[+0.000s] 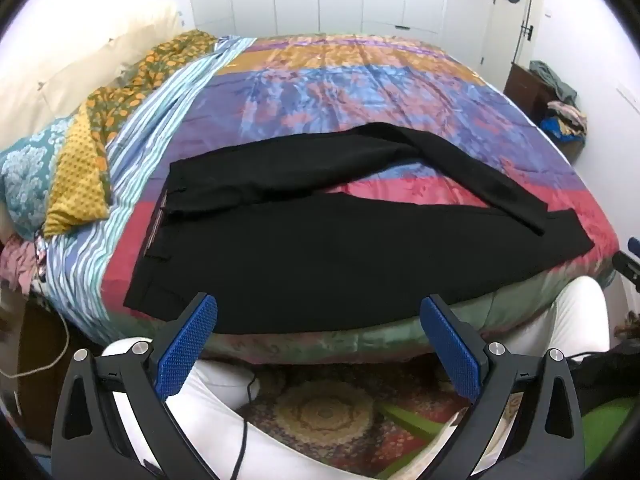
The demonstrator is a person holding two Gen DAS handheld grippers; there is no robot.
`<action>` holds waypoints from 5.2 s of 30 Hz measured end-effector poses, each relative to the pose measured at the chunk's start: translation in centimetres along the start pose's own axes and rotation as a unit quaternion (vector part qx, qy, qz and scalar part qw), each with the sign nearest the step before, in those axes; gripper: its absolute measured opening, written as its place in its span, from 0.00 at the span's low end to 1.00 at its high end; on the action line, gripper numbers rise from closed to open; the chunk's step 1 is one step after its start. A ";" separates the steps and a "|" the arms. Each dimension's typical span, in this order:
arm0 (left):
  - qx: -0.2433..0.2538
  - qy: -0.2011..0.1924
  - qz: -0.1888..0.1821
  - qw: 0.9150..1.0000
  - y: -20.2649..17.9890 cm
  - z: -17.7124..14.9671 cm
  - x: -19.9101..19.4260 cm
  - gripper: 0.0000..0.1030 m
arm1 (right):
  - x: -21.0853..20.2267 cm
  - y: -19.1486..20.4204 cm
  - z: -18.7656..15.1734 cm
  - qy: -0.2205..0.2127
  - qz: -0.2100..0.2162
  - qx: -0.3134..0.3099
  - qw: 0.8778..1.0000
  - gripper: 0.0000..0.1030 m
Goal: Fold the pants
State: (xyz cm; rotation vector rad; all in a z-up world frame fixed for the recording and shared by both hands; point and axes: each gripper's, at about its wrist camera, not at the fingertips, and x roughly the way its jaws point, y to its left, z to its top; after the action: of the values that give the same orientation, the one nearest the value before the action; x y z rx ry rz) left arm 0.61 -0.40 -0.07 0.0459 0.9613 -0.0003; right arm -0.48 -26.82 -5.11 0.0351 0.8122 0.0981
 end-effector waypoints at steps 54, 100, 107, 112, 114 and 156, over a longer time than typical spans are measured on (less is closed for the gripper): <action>0.014 0.019 -0.015 1.000 -0.4 -2.2 -0.2 0.99 | -0.3 1.9 -0.2 0.050 0.021 0.028 0.998 1.00; 0.007 0.030 -0.023 0.999 -0.9 -2.4 0.2 0.99 | -0.3 1.5 -0.2 0.054 0.002 0.045 0.997 1.00; 0.009 0.032 -0.024 0.999 -1.0 -2.3 0.2 0.99 | -0.2 1.5 -0.3 0.055 0.005 0.043 0.998 1.00; 0.009 0.033 -0.024 0.999 -1.1 -2.3 0.2 0.99 | -0.2 1.6 -0.3 0.055 0.006 0.041 0.998 1.00; 0.009 0.033 -0.024 0.999 -1.0 -2.3 0.2 0.99 | -0.2 1.7 -0.3 0.055 0.005 0.041 0.998 1.00; 0.020 -0.010 -0.032 0.999 -2.2 -2.8 -4.2 0.99 | -4.5 0.9 -1.9 0.005 -0.033 0.028 0.999 1.00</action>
State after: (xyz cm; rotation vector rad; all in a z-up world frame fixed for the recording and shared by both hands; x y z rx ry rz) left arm -4.10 -2.60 1.72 0.0518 0.9418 -0.0780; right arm -4.97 -26.40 -3.12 0.0614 0.8252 0.0137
